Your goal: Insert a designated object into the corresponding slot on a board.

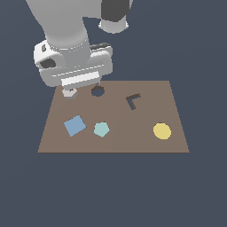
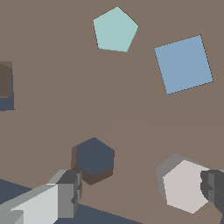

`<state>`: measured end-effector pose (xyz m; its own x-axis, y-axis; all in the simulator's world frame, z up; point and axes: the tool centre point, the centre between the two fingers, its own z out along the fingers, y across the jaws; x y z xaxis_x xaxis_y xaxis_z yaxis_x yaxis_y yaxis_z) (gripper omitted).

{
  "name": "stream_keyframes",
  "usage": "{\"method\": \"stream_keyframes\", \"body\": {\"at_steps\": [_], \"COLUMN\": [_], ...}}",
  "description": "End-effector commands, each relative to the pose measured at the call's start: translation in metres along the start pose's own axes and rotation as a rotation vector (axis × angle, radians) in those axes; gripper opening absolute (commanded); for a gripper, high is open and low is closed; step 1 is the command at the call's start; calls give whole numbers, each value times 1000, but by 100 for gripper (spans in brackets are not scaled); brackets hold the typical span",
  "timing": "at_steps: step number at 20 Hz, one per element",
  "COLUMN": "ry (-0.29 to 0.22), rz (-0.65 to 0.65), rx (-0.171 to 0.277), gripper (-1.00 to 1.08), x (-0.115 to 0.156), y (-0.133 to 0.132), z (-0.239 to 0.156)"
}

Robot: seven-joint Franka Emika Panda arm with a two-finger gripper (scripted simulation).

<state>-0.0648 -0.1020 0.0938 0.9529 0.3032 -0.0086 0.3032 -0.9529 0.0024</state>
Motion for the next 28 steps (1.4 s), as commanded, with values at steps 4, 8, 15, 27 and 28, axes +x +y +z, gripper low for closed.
{"method": "stream_keyframes", "body": {"at_steps": [4,8,15,27,28], "ry": [4,6,9,9,9], "rz": [-77,-117,-160,-168,-168], "rx": [0,1,2,2,2], "gripper": [100,100,100,100,100], "x": [-18,-27,-34,-35,-35], "y": [27,42,59,63,63], "z": [20,30,42,56,59]}}
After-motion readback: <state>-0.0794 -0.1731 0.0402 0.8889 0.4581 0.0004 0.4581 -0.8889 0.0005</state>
